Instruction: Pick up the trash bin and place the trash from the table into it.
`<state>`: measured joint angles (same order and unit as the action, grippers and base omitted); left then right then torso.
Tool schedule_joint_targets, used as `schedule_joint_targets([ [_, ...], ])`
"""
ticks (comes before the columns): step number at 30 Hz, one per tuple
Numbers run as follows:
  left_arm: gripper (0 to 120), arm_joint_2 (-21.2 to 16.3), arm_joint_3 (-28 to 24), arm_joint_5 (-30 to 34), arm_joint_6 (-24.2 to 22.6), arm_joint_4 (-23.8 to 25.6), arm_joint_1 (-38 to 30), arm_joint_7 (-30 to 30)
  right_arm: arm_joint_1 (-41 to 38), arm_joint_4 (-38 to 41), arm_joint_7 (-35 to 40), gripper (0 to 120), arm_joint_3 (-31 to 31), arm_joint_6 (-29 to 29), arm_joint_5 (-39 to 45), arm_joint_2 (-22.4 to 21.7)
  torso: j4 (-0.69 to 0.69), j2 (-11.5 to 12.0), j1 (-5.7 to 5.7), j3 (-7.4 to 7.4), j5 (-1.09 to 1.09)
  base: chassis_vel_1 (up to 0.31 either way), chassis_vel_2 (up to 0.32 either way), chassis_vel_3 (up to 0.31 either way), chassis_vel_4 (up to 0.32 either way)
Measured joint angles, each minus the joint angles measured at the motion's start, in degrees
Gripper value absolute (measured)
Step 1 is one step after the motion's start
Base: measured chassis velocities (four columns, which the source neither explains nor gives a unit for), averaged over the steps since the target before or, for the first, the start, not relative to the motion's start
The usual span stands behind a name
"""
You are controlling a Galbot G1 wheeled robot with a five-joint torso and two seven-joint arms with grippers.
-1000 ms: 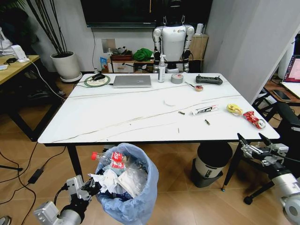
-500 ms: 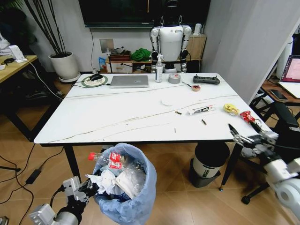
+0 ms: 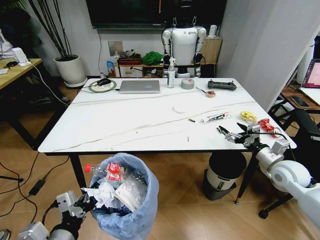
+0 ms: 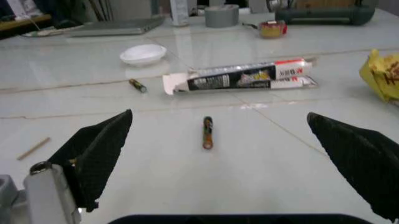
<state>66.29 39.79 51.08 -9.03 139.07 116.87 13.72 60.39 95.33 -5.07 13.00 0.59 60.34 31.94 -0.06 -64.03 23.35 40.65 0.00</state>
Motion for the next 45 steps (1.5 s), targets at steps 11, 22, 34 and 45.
schedule_joint_targets([
  [11,0,0.5,-1.5,-0.4,-0.1,-0.4,-0.6,0.1,-5.8,-2.0,2.1,100,-6.9,1.3,1.7,-0.2,0.05,0.0,0.0,0.0,-0.01,0.0,0.0,0.0,0.0],
  [22,0,0.3,-2.1,-0.4,-0.1,-0.8,-0.9,0.1,-12.4,-5.2,2.4,100,-14.2,1.3,1.7,1.2,0.04,0.0,0.0,0.0,0.01,0.0,0.0,0.0,0.0],
  [34,0,0.4,-2.9,-0.3,-0.2,-1.3,-1.9,0.0,-19.0,-9.7,2.2,100,-19.5,1.2,2.0,2.9,0.06,0.0,0.0,0.0,0.02,0.0,0.0,0.0,0.0],
  [45,0,-0.4,-3.1,0.6,-0.3,-1.8,-2.8,0.3,-18.5,-11.0,1.3,100,-20.1,1.2,1.8,3.0,0.04,0.0,-0.01,-0.01,0.0,0.0,0.0,0.0,0.0],
])
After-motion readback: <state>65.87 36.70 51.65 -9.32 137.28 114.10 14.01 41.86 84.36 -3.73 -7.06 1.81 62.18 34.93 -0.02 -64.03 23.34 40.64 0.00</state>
